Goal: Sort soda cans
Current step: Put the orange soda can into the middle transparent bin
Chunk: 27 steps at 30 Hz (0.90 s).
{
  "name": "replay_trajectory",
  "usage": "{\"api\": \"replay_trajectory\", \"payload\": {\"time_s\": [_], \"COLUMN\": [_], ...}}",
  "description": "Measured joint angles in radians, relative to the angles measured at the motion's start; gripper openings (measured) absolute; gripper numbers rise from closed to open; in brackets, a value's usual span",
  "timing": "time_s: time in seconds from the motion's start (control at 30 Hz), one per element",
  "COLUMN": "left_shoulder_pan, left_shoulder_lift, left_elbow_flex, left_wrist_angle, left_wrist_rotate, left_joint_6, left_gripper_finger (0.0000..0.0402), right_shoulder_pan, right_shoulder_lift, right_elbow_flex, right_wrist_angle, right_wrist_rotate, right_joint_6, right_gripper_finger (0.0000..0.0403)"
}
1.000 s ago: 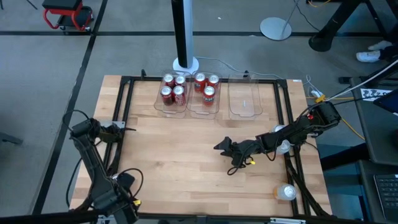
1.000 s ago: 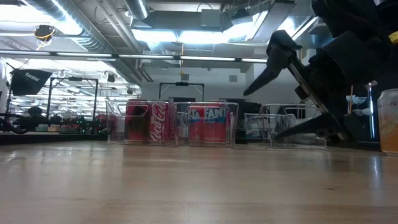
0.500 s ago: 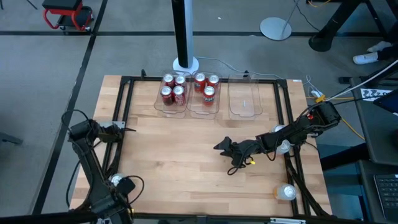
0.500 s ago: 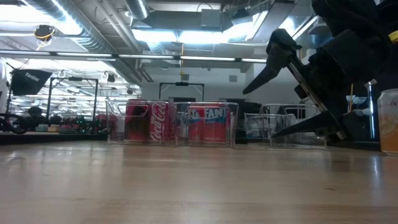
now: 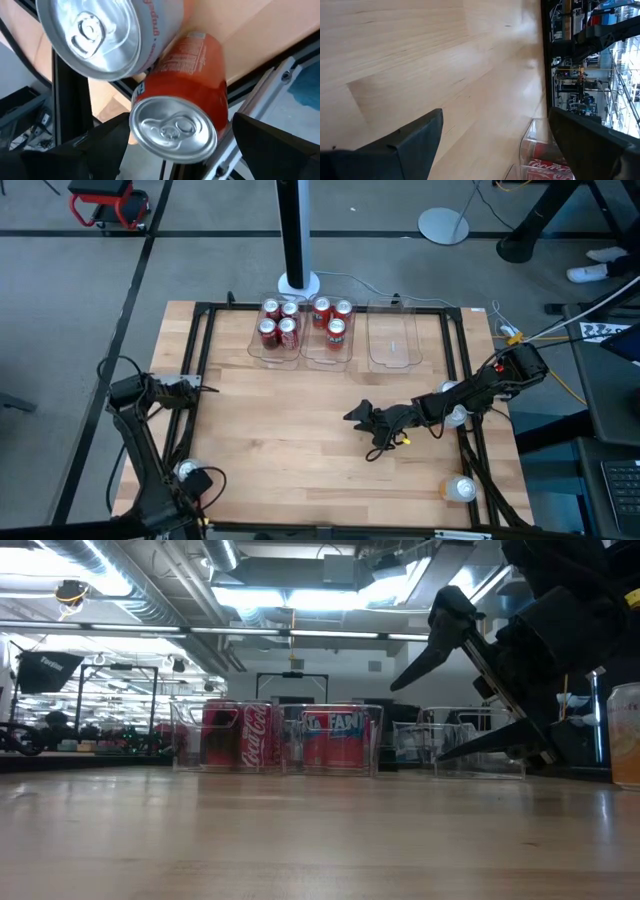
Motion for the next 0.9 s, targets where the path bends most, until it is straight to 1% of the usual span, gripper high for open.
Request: {"api": "replay_trajectory", "payload": {"time_s": [0.3, 0.5, 0.73, 0.9], "left_shoulder_pan": [-0.019, -0.019, -0.02, -0.009], "left_shoulder_lift": [-0.004, -0.004, -0.004, -0.003], "left_elbow_flex": [-0.078, -0.081, -0.081, -0.081], "left_wrist_angle": [0.101, 0.106, 0.107, 0.111], "left_wrist_rotate": [0.008, 0.006, 0.005, 0.007], "left_joint_6": [0.003, 0.004, -0.003, -0.04], "left_gripper_finger": [0.0336, 0.0333, 0.0315, 0.0304], "right_shoulder_pan": [0.0, 0.0, 0.0, 0.0], "right_shoulder_lift": [0.0, 0.0, 0.0, 0.0], "right_elbow_flex": [0.0, 0.0, 0.0, 0.0], "right_wrist_angle": [-0.001, 0.0, -0.001, -0.001], "right_wrist_rotate": [0.0, 0.0, -0.001, -0.001], "right_joint_6": [0.009, 0.009, 0.009, 0.009], "right_gripper_finger": [0.0363, 0.0363, 0.0363, 0.0363]}}
